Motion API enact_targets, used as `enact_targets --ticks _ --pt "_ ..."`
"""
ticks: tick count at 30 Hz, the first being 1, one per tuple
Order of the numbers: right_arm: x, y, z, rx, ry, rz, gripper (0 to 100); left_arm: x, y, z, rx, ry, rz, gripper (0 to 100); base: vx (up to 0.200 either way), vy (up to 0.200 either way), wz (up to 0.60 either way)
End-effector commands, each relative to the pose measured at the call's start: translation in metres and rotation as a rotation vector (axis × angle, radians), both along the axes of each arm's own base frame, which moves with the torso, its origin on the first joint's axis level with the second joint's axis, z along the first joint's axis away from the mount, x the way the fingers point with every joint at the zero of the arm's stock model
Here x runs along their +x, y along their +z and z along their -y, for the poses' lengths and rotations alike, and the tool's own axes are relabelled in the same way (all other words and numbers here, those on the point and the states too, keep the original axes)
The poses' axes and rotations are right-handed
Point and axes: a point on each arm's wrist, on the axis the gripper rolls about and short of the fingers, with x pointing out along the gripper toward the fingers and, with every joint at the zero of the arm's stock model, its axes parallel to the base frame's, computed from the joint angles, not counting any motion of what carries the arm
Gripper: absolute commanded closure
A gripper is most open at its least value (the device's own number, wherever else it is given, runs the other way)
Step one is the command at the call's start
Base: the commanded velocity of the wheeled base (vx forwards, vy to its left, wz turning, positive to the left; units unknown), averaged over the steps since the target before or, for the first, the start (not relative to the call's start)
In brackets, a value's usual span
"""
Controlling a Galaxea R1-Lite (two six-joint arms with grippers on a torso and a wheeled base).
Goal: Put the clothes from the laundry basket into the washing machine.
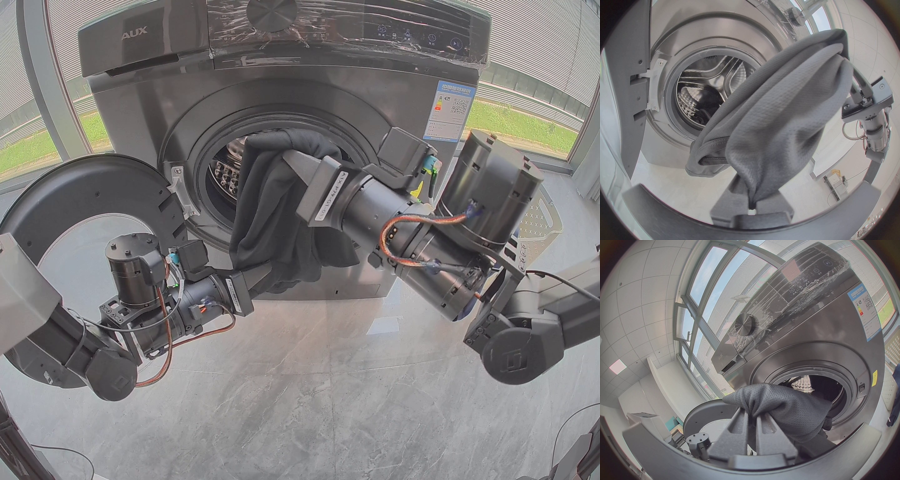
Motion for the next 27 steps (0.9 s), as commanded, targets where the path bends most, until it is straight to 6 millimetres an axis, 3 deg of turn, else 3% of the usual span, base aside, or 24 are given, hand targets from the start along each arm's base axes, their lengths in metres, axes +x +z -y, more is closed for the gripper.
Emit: enact_targets --ticks 1,2,5,10,11,16,19,20,27 --pt "0.002 -0.004 -0.002 -0.009 -0.001 -0.008 100 -0.016 0.014 0.0 -0.02 -0.021 0.035 100 0.0 0.0 0.0" --pt "0.002 -0.004 -0.002 -0.009 -0.001 -0.008 100 -0.016 0.014 0.0 -0.02 -0.021 0.035 100 0.0 0.0 0.0" --pt "0.008 -0.016 -0.002 -0.037 -0.014 -0.032 100 -0.043 0.025 -0.004 -0.028 -0.055 0.058 100 0.0 0.0 0.0" --pt "0.006 -0.032 0.002 -0.061 -0.013 -0.049 100 -0.073 0.03 -0.01 -0.03 -0.092 0.07 100 0.0 0.0 0.0" --pt "0.005 -0.037 0.002 -0.073 -0.01 -0.059 0 -0.077 0.033 -0.013 -0.037 -0.098 0.082 100 0.0 0.0 0.0" --pt "-0.005 -0.058 0.008 -0.135 0.005 -0.107 0 -0.086 0.05 -0.017 -0.08 -0.104 0.15 100 0.0 0.0 0.0" --pt "-0.007 -0.06 0.009 -0.144 0.007 -0.112 0 -0.086 0.054 -0.017 -0.089 -0.101 0.162 100 0.0 0.0 0.0" --pt "-0.015 -0.07 0.018 -0.182 0.006 -0.142 0 -0.083 0.063 -0.015 -0.105 -0.096 0.192 100 0.0 0.0 0.0" --pt "-0.025 -0.09 0.035 -0.249 -0.002 -0.176 0 -0.077 0.066 -0.014 -0.115 -0.084 0.203 100 0.0 0.0 0.0"
